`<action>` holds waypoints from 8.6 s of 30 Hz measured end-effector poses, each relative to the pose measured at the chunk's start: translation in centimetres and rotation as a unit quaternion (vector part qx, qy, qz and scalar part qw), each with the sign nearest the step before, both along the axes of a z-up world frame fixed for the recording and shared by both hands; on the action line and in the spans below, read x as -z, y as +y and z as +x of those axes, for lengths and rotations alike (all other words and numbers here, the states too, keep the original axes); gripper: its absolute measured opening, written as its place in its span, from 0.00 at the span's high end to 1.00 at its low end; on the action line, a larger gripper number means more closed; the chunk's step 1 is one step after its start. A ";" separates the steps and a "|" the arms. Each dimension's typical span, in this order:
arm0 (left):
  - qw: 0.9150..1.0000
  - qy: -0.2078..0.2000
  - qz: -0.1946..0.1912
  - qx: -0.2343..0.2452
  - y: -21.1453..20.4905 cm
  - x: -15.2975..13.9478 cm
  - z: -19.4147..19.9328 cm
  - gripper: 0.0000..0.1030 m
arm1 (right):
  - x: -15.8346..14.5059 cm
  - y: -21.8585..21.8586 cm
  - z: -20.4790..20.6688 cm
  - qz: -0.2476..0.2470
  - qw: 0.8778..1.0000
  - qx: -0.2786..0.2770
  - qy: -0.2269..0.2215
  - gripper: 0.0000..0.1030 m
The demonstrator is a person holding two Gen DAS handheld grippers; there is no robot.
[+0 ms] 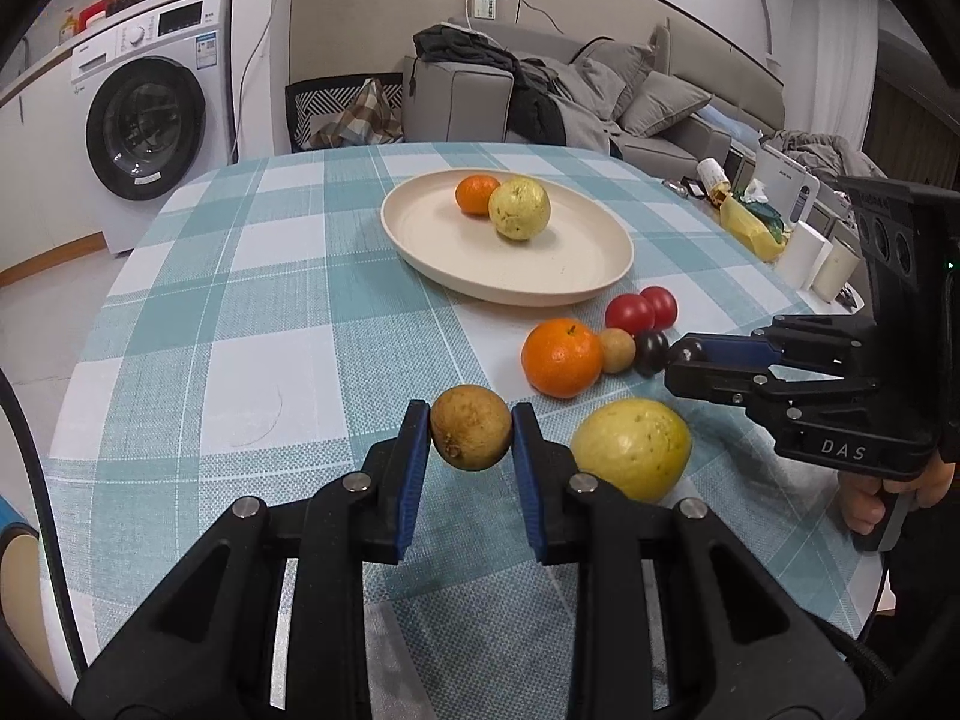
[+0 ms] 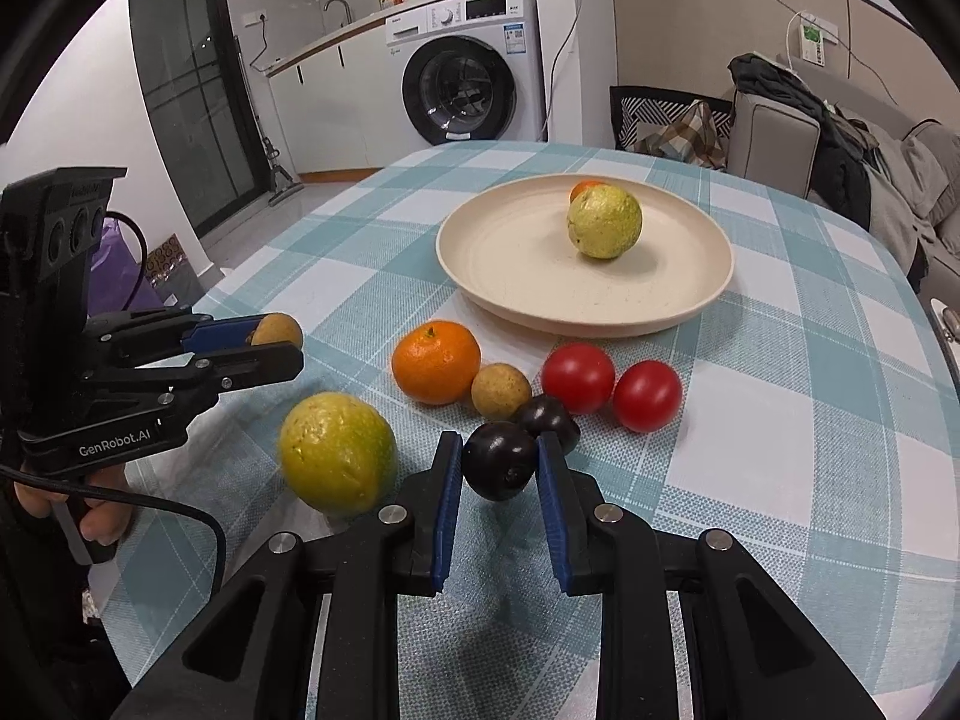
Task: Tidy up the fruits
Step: 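Grasp the brown kiwi with the left tool while the right tool grasps a dark plum, then carry the kiwi with the left tool while the right tool carries the plum to the plate, then release the kiwi on the plate with the left tool while the right tool releases the plum, then withdraw both open tools from the plate toward the loose fruit, then grasp the large mandarin with the left tool while the right tool grasps a dark plum, then carry the mandarin with the left tool while the right tool carries the plum to the plate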
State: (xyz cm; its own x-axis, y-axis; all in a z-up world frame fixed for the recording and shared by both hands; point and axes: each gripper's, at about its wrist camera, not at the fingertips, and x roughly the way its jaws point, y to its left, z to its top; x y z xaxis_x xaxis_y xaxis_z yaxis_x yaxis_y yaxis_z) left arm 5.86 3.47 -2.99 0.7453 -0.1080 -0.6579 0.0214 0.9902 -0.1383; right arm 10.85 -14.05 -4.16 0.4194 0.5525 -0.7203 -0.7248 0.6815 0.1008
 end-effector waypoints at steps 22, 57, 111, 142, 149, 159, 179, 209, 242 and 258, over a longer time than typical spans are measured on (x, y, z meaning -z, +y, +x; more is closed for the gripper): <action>0.999 -0.033 0.000 0.001 -1.3 -1.1 2.6 0.76 | -1.1 -1.6 1.3 0.048 0.998 0.035 -0.019 0.75; 0.999 -0.038 0.006 0.011 -1.8 -1.3 9.6 0.76 | -2.0 -0.6 5.2 0.095 0.992 0.076 -0.027 0.75; 1.000 -0.016 0.008 0.000 -2.2 0.2 13.0 0.73 | -0.8 0.4 8.6 0.072 0.993 0.091 0.012 0.65; 1.000 -0.018 0.020 -0.006 -3.4 -1.8 5.6 0.01 | -1.7 -3.3 4.3 0.032 0.995 0.093 -0.024 0.00; 1.000 -0.005 0.014 -0.006 -3.3 -1.2 6.0 0.01 | -1.1 -3.4 4.1 0.017 0.996 0.091 -0.007 0.00; 1.000 0.010 0.007 -0.006 -2.8 -0.4 6.8 0.01 | 0.0 -2.6 3.9 -0.030 0.996 0.080 0.008 0.00; 1.000 0.006 -0.016 -0.025 -1.3 -0.7 6.8 0.01 | 1.3 -0.3 2.8 -0.030 0.999 0.014 0.040 0.43; 0.999 0.049 -0.017 0.016 -2.5 1.0 7.9 0.21 | 1.1 0.5 2.4 -0.031 0.999 0.005 0.029 0.67; 0.993 0.066 -0.079 0.058 -2.7 2.1 8.5 0.63 | -0.2 -0.7 2.1 -0.021 1.000 0.005 0.012 0.74; 0.994 0.040 -0.092 0.046 -1.8 1.1 7.9 0.63 | -0.6 -1.0 1.9 -0.009 1.000 0.013 -0.002 0.74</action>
State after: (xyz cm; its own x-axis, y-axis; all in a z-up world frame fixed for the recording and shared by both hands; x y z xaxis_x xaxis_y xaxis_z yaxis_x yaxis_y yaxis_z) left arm 13.76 1.67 -4.05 0.6723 -0.2978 -0.6778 0.0920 0.9420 -0.3227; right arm 12.79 -15.08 -3.54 0.4370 0.5282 -0.7280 -0.7068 0.7023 0.0852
